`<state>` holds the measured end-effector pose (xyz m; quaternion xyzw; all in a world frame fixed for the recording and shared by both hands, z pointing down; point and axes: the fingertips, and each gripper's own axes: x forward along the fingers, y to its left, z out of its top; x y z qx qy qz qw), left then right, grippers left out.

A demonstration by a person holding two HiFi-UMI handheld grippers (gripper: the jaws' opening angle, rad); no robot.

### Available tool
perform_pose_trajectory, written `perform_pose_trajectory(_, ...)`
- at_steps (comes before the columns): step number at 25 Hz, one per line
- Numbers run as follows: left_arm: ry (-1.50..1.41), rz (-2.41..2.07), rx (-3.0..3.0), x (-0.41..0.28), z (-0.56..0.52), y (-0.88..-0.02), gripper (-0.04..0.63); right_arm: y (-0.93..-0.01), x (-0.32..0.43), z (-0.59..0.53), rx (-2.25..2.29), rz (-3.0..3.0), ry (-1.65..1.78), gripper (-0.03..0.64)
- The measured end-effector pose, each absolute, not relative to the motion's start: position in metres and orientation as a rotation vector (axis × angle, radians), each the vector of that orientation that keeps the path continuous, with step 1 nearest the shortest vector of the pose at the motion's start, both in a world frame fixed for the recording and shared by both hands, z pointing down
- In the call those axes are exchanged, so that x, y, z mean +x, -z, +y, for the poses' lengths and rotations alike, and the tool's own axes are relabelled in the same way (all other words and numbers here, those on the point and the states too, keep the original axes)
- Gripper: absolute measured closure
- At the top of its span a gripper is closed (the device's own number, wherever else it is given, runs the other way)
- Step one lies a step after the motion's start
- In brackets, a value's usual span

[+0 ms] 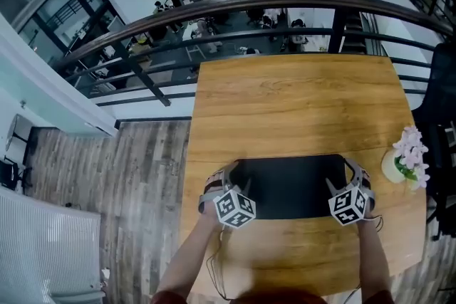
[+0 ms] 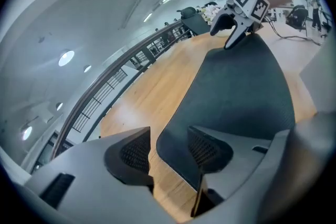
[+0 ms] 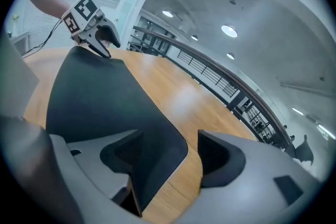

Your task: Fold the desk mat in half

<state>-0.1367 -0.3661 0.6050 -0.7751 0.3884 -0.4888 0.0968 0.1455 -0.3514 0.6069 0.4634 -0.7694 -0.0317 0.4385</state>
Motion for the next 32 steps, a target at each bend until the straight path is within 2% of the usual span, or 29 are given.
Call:
perform_pose_trajectory(18,0.829,1.719,-2.556,-0.101,-0.225,-0.494,0.359,-0.499,0.159,-0.21,1.499,-2.154,-0.068,0.287)
perform_pose_trajectory(32,0.359,1.892,-2.475,-0.08,-0.093,-0.406,0.359,-0.414,0.181,-0.096,1.726,-2.348,-0.069,0.287)
